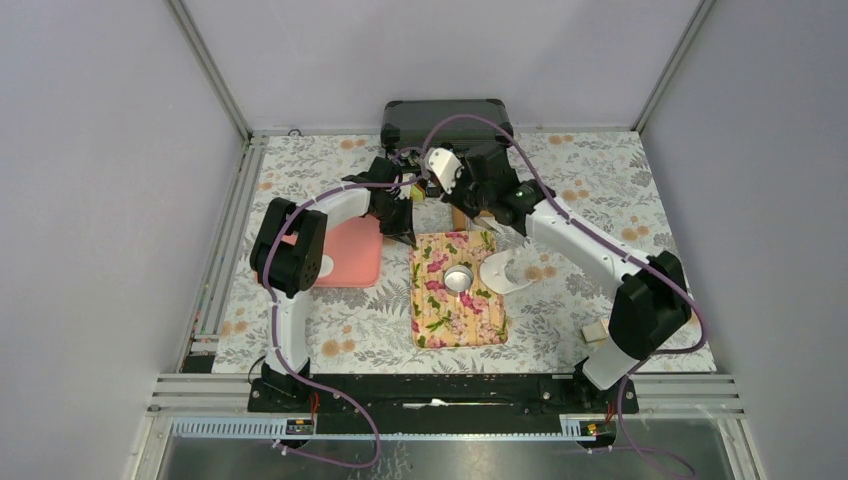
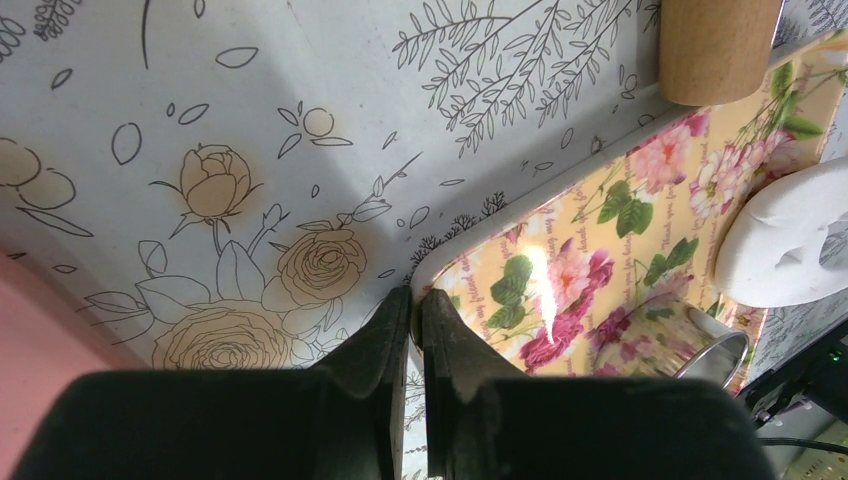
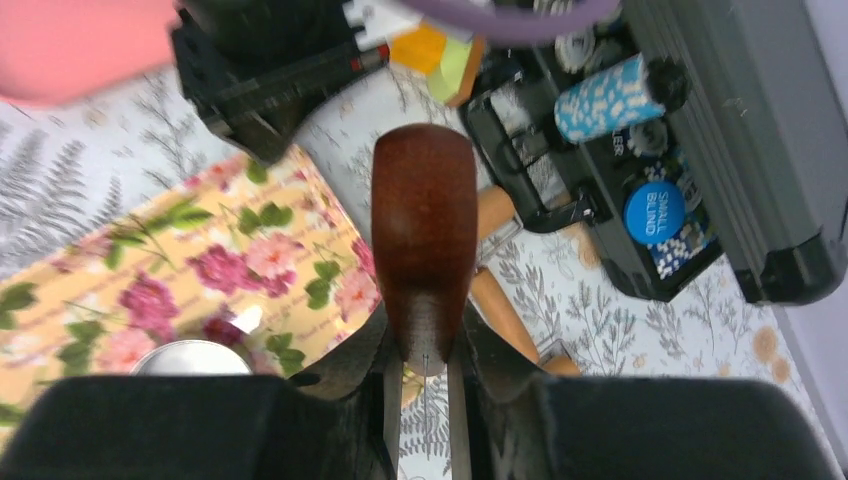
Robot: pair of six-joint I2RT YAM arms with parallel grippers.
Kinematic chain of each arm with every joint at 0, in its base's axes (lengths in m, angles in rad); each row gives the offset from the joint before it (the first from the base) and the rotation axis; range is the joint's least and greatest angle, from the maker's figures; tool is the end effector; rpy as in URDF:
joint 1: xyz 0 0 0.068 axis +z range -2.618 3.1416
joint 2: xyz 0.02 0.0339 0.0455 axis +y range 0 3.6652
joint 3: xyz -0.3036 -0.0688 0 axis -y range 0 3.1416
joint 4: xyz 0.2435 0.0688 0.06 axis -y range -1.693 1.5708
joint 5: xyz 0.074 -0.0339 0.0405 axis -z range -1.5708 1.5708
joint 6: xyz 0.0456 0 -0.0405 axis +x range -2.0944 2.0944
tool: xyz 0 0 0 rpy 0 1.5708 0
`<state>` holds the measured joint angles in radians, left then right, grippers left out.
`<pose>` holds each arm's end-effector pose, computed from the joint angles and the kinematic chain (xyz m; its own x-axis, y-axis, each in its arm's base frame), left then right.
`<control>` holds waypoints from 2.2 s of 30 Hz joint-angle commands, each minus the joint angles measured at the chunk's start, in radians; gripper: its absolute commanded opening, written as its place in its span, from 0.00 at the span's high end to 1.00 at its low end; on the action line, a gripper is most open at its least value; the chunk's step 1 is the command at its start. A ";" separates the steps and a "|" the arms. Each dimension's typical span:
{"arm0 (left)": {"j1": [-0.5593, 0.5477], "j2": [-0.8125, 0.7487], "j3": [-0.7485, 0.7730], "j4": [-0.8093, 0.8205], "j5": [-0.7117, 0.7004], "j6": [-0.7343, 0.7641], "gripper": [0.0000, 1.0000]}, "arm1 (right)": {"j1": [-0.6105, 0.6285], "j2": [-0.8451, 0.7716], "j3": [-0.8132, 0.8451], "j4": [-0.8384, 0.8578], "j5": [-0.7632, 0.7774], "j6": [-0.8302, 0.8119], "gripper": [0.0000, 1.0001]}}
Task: Roll out the dumpling wrappers from the dough
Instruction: Remove the dumpling wrapper from the work surface.
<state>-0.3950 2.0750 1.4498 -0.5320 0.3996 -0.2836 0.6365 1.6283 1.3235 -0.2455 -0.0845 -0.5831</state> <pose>0.4047 -0.1879 0.1792 -0.9510 0.1172 -0.2862 0.2424 0.8571 -0.4545 0.3110 0.2346 0.3383 0.0069 -0.6771 -0.7358 -0.7742 0.4621 -0.4325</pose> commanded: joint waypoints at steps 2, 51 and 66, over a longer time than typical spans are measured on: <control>-0.008 -0.019 -0.019 0.004 0.004 0.027 1.00 | -0.002 -0.077 0.204 -0.264 -0.162 0.072 1.00; -0.039 -0.017 -0.018 0.006 -0.003 0.032 1.00 | 0.023 0.016 0.046 -0.120 -0.056 -0.060 1.00; -0.039 -0.143 0.073 -0.055 -0.003 0.085 0.40 | -0.088 -0.385 -0.061 -0.156 -0.385 0.222 1.00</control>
<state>-0.4309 2.0392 1.4548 -0.5793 0.3992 -0.2344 0.6304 1.3727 1.2984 -0.4419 -0.2806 -0.4755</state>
